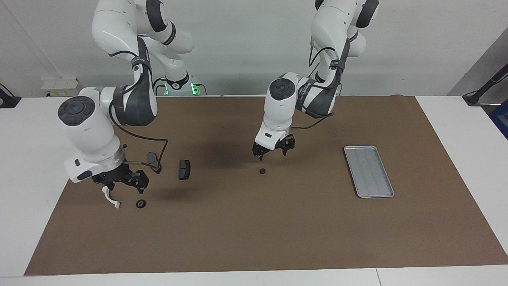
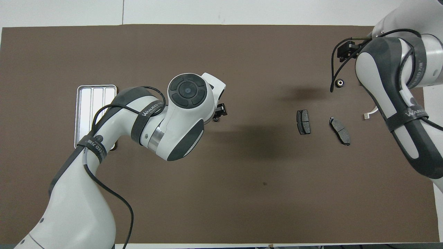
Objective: Pick bearing gear from pile to tray
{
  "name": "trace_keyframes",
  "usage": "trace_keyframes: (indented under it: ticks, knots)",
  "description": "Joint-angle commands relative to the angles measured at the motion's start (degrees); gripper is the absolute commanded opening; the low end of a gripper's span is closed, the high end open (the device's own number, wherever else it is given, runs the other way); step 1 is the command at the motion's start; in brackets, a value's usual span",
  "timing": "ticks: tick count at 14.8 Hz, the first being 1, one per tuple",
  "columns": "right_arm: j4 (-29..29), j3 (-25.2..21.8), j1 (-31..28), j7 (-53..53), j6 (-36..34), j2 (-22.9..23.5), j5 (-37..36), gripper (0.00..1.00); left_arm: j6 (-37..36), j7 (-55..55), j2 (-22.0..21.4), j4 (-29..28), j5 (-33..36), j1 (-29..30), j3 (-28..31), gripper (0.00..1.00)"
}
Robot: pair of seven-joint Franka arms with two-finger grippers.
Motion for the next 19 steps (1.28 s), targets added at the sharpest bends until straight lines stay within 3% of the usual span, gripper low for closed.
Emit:
trace_keyframes:
  ticks: [1, 9, 14, 19]
  knots:
    - [-5.81, 0.87, -1.91, -1.15, 4.31, -2.65, 1.19, 1.00, 0.81, -1.13, 3.05, 2.37, 1.34, -0.94, 0.87, 1.00]
    - [-14.68, 0.78, -5.52, -0.80, 15.21, -2.47, 3.13, 1.00, 6.79, -1.13, 4.29, 0.97, 1.43, -1.12, 0.87, 1.00]
    - [-20.66, 0.61, -5.70, 7.27, 19.95, -1.33, 3.04, 1.00, 7.68, -1.13, 4.21, -1.05, 2.31, -2.43, 0.96, 1.00]
    - [-22.78, 0.61, -5.52, 9.22, 24.78, 0.43, 3.04, 1.00, 9.60, -1.13, 4.21, -3.25, 2.57, -2.70, 0.96, 1.00]
